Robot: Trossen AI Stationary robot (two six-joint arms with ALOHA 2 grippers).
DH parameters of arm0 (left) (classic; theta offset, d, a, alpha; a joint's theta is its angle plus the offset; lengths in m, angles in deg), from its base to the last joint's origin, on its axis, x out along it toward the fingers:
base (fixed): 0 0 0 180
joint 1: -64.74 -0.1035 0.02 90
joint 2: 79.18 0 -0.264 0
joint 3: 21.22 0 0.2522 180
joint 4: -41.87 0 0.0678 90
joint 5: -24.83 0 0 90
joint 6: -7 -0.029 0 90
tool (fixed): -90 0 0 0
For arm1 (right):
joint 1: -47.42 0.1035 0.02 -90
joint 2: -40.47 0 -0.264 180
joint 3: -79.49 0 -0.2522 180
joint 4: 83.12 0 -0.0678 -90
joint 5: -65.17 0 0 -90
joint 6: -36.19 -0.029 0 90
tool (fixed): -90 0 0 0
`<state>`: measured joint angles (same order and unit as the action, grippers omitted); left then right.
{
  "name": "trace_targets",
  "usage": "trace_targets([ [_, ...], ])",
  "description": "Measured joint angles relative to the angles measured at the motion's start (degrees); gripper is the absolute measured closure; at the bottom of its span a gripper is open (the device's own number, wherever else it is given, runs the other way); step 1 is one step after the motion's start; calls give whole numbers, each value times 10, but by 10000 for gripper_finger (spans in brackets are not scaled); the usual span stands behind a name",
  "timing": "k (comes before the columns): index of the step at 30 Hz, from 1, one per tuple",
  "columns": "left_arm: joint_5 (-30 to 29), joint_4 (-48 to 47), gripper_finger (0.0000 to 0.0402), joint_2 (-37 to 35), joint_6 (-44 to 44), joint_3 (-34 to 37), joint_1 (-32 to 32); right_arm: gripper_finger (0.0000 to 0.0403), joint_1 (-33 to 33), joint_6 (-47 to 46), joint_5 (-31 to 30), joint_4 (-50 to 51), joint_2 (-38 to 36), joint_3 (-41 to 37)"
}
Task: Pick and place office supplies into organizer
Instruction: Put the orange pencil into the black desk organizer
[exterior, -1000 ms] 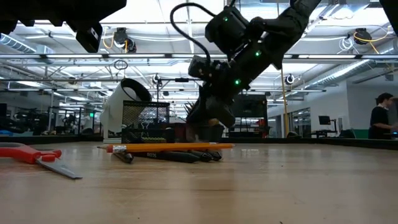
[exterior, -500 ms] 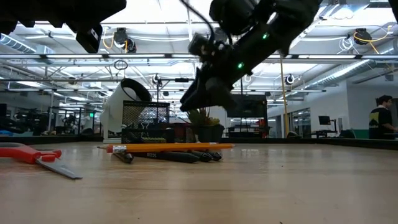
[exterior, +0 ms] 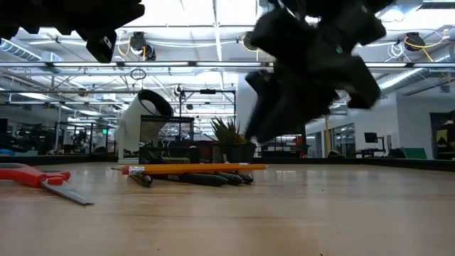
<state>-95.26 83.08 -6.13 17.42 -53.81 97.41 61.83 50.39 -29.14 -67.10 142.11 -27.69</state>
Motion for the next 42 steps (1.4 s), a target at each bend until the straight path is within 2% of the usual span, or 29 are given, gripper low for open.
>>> trace_targets([
  [6,-46,0,325,0,-2,0,0,279,0,9,-25,28,0,-23],
  [9,-55,0,325,0,-2,0,0,279,0,35,-50,33,0,-23],
  [14,-60,-5,325,0,-1,0,0,280,-3,69,-49,20,0,-23],
  [24,-60,-11,325,0,3,0,0,280,-68,75,39,18,0,-23],
  [29,-60,-12,325,0,3,0,0,280,-92,68,117,17,0,-23],
  [42,-60,-12,325,0,7,0,0,280,-90,75,104,-17,23,-38],
])
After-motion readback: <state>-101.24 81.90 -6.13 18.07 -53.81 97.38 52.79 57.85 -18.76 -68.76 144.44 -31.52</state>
